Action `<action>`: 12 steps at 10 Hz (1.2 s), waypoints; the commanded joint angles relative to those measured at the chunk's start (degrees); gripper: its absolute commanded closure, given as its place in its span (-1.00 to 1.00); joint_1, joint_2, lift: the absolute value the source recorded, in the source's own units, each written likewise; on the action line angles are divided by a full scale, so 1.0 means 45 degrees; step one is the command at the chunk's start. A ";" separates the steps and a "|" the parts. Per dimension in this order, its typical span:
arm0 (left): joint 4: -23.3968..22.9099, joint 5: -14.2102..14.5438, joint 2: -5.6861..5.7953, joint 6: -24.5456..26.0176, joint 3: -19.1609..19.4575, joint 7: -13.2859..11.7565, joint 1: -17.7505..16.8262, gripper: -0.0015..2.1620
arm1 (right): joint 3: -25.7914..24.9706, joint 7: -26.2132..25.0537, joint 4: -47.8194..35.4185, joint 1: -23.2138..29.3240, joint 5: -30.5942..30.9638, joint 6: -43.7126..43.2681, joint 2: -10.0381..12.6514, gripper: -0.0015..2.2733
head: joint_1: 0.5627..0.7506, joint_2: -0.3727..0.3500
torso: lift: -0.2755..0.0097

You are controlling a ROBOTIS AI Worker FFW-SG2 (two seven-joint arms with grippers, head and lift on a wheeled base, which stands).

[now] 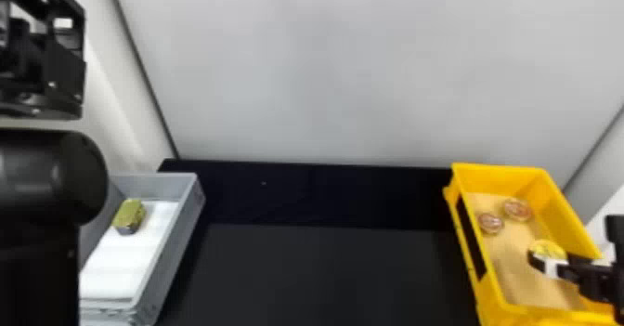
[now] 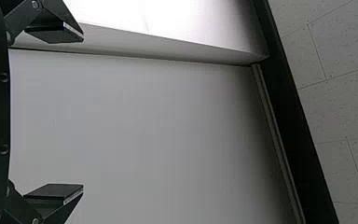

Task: Pick up the round yellow can and place it in the yellow rectangular box

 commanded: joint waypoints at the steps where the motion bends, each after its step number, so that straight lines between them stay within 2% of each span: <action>1: -0.0007 -0.0004 0.0011 0.0000 0.0000 0.0002 0.0000 -0.87 | 0.0051 -0.0130 0.0340 0.0071 -0.0397 -0.0038 -0.0006 -0.41 | 0.07 0.18 | 0.90; 8: -0.0007 -0.0024 0.0011 0.0059 0.0000 0.0002 0.0020 -0.87 | 0.0207 -0.0286 0.0536 0.0071 -0.0807 -0.0019 -0.0103 -0.44 | 0.07 0.18 | 0.90; 12: -0.0007 -0.0024 -0.0009 0.0078 0.0020 -0.0018 0.0040 -0.87 | 0.0383 -0.0951 0.0379 0.0090 -0.1432 0.0548 -0.0123 -0.95 | 0.07 0.18 | 0.90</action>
